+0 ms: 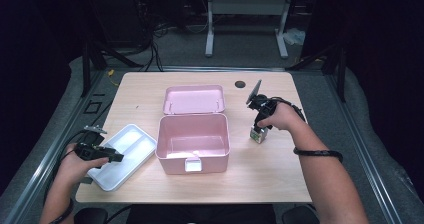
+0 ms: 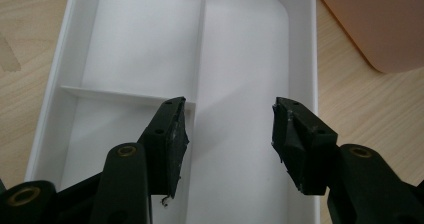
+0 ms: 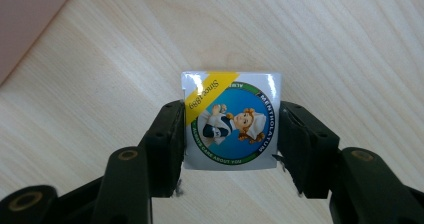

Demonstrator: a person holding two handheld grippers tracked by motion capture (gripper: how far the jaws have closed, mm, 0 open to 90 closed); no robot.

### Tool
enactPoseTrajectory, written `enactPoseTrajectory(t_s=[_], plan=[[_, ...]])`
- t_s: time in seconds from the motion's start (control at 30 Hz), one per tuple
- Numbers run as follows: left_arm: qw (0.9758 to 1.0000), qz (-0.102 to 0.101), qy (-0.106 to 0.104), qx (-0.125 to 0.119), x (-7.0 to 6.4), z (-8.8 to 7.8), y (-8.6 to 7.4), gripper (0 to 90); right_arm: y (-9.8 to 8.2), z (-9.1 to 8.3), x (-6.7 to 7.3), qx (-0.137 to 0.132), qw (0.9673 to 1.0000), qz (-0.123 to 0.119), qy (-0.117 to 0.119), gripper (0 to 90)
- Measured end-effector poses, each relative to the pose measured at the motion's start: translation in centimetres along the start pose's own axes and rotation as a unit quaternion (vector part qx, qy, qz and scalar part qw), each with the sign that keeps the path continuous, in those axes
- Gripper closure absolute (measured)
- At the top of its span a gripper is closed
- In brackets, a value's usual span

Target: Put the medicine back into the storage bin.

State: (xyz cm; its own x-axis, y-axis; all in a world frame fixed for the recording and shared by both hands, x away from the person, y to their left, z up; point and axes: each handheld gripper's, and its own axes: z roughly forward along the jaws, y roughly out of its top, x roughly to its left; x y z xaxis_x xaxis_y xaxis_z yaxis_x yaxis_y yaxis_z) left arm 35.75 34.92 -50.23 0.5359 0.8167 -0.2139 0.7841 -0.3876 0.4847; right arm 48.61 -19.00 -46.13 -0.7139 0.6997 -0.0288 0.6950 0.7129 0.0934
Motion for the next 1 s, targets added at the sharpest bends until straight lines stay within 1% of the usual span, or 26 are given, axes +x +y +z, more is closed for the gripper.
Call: enactPoseTrajectory(t_s=[0.03,0.1,0.13,0.17,0.2,0.27,0.3,0.33,0.37,0.4,0.43,0.47,0.5,0.53,0.57,0.63,0.67,0.77,0.8,0.87,1.0], plan=[[1.0000,-0.001,0.000,0.000,0.0,0.0,0.0,47.6,0.0,-0.1,0.1,-0.011,0.9999,-0.002,0.002,46.4],[1.0000,0.000,0.000,0.000,0.0,0.0,0.0,47.6,0.0,-0.5,0.2,-0.016,0.9998,-0.006,0.006,46.5],[1.0000,0.000,0.000,0.000,0.0,0.0,0.0,47.6,0.0,-0.7,0.3,-0.018,0.9998,-0.012,0.004,46.5],[1.0000,0.000,-0.001,0.000,0.0,0.0,0.0,47.6,0.1,-1.1,0.4,-0.008,0.9998,-0.018,-0.002,46.5],[1.0000,0.001,-0.001,0.000,0.0,0.0,0.0,47.6,0.0,-1.3,0.6,-0.017,0.9996,-0.019,-0.009,46.5],[1.0000,0.000,-0.001,0.000,0.0,0.0,0.0,47.6,0.0,-1.8,0.7,-0.031,0.9990,-0.033,0.008,46.6],[1.0000,-0.001,-0.002,0.000,0.0,0.0,0.0,47.6,0.0,-2.0,0.8,-0.035,0.9987,-0.036,0.012,46.6],[1.0000,-0.001,-0.002,0.001,0.0,0.0,0.0,47.6,0.0,-2.3,0.9,-0.037,0.9983,-0.044,0.012,46.6],[1.0000,-0.001,-0.002,0.000,0.0,0.0,0.0,47.6,0.0,-2.7,1.1,-0.034,0.9977,-0.058,-0.004,46.6],[1.0000,-0.001,-0.002,0.000,0.0,0.0,0.0,47.6,0.0,-2.8,1.2,-0.046,0.9967,-0.066,0.010,46.7],[1.0000,-0.002,-0.002,0.000,0.0,0.0,0.0,47.6,0.0,-3.0,1.3,-0.039,0.9963,-0.076,0.003,46.7],[1.0000,-0.001,-0.003,0.001,0.0,0.0,0.0,47.6,0.0,-3.2,1.4,-0.049,0.9950,-0.087,0.003,46.7],[1.0000,-0.001,-0.003,0.001,0.0,0.0,0.0,47.6,0.0,-3.4,1.7,-0.049,0.9938,-0.100,-0.005,46.7],[1.0000,-0.001,-0.003,0.001,0.0,0.1,0.0,47.6,0.0,-3.7,1.7,-0.042,0.9928,-0.112,-0.007,46.7],[1.0000,-0.001,-0.003,0.001,0.0,0.1,0.0,47.6,0.0,-3.9,2.0,-0.046,0.9909,-0.127,-0.006,46.7],[1.0000,-0.002,-0.003,0.001,0.0,0.1,0.0,47.6,0.0,-4.3,2.3,-0.044,0.9876,-0.150,-0.006,46.7],[1.0000,-0.002,-0.003,0.001,0.0,0.1,0.0,47.6,0.0,-4.4,2.5,-0.045,0.9866,-0.157,-0.006,46.8],[1.0000,-0.002,-0.003,0.001,0.0,0.1,0.0,47.6,0.1,-5.0,3.0,-0.042,0.9816,-0.186,0.004,46.8],[1.0000,-0.002,-0.003,0.000,0.0,0.1,0.0,47.6,0.1,-5.2,3.2,-0.045,0.9798,-0.195,-0.004,46.8],[1.0000,-0.001,-0.003,0.001,0.0,0.1,0.0,47.6,0.1,-5.8,3.5,-0.039,0.9771,-0.209,0.003,46.9],[1.0000,0.000,-0.004,0.000,0.0,0.1,0.0,47.6,0.1,-7.1,4.4,-0.043,0.9704,-0.238,0.008,47.0]])
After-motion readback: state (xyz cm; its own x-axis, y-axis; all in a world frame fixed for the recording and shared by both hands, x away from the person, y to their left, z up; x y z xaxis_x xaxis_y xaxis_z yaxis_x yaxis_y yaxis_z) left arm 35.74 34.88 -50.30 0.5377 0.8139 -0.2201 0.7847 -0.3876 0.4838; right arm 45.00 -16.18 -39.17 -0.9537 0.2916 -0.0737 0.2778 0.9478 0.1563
